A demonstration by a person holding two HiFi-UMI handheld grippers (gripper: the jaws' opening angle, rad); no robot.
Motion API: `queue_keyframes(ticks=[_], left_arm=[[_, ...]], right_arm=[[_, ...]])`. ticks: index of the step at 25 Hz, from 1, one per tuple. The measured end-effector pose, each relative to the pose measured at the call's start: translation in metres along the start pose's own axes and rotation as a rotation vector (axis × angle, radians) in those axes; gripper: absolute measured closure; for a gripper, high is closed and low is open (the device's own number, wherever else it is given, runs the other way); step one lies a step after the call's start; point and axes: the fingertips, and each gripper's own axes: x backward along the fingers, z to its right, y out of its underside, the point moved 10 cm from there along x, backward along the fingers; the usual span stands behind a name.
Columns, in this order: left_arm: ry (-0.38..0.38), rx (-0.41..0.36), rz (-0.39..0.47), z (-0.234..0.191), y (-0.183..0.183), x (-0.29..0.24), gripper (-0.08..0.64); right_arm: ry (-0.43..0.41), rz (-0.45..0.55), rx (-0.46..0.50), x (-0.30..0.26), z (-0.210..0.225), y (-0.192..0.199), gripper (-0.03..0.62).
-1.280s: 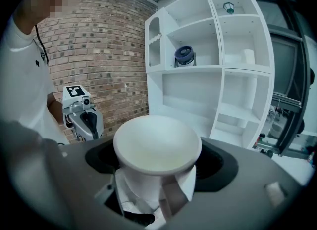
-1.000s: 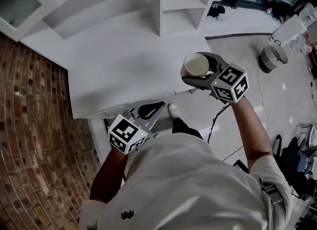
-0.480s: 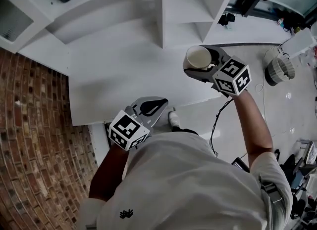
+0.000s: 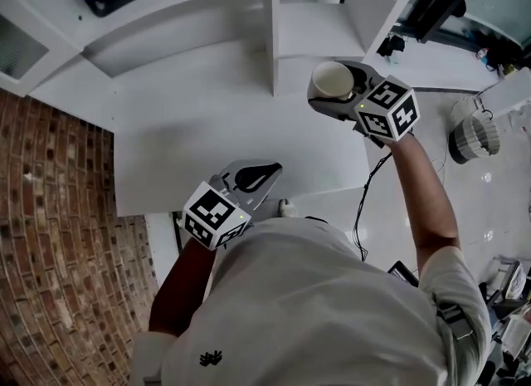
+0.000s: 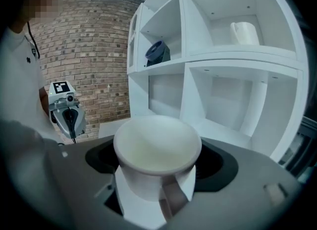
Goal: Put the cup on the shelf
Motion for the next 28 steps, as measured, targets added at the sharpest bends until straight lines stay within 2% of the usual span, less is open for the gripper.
queue_keyframes(ticks=[19, 28], left_arm=[[-0.116, 0.046, 0.001, -0.038, -0.02, -0.034, 0.554], [-0.16, 0.083, -0.004, -0.048, -0.017, -0.038, 0.554]], right_arm=[[-0.013, 0.017, 0.019, -0.056, 0.119, -0.03, 0.149], [-0.009, -0.006, 0.049, -0.086, 0.149, -0.038, 0.149]])
